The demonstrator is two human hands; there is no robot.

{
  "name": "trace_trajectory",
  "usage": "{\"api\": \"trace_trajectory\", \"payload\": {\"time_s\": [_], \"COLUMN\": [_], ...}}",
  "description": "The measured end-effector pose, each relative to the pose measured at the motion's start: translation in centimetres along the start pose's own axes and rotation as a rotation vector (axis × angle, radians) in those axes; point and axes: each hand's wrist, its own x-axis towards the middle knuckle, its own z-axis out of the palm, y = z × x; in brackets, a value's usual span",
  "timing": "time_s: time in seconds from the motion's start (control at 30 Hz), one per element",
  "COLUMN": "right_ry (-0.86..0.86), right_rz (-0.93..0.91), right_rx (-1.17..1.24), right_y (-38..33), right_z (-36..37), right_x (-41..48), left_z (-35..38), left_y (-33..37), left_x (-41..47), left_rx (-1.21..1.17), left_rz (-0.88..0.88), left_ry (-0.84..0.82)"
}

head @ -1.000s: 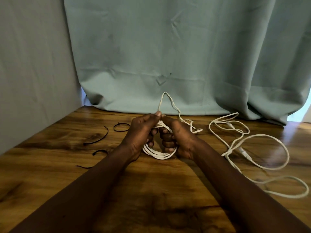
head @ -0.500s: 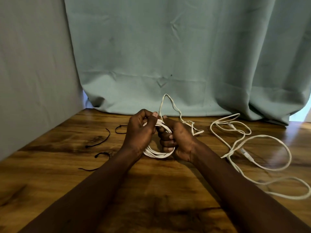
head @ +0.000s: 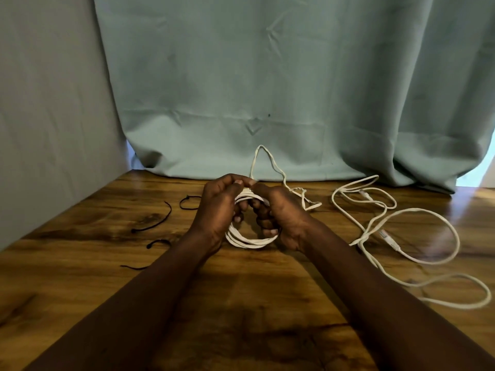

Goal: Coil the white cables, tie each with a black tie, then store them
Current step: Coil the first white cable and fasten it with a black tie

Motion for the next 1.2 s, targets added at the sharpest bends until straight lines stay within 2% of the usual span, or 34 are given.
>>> {"api": "trace_trajectory", "payload": {"time_s": [0.2, 0.4, 0.5, 0.63, 0.73, 0.83, 0.9, 0.93, 1.0, 1.07, 1.2], "right_ry": [0.064, 0.024, 0.067, 0.181, 0.169, 0.080, 0.035, 0.014, -0.018, -0.031, -0.016], "right_rz": [0.002, 0.046, 0.050, -0.071, -0.093, -0.061, -0.051, -0.050, -0.048, -0.038, -0.035], "right_rx": [-0.019, 0.144, 0.166, 0.111, 0.195, 0.288, 0.316, 0.330, 0.349, 0.360, 0.368], "right_y": [0.2, 1.1, 1.2, 1.5, 2.1, 2.6, 2.8, 2.9, 3.0, 3.0, 3.0], "right_z": [0.0, 0.5, 0.8, 1.7, 2.1, 2.4, 2.7, 2.8, 3.1, 3.3, 3.6], "right_x": [0.5, 0.8, 0.7, 0.8, 1.5, 1.9, 1.9, 2.0, 2.1, 2.2, 2.0], "left_z": [0.2, -0.1, 0.1, -0.5, -2.5, -5.3, -7.8, -9.1, -11.2, -12.6, -14.0], "left_y": [-0.5, -1.0, -1.1, -0.5, 1.4, 3.7, 4.8, 5.1, 5.9, 6.1, 4.7], "left_x": [0.0, 0.7, 0.6, 0.6, 0.9, 1.3, 1.6, 1.7, 1.3, 0.5, -0.4], "left_rx": [0.072, 0.186, 0.199, 0.186, 0.427, 0.754, 0.976, 1.123, 1.375, 1.511, 1.591], "left_rz": [0.006, 0.198, 0.205, 0.116, 0.169, 0.272, 0.178, 0.074, -0.136, -0.271, -0.318], "left_ry": [-0.012, 0.195, 0.173, 0.092, 0.019, 0.238, 0.360, 0.355, 0.273, 0.175, 0.019]}}
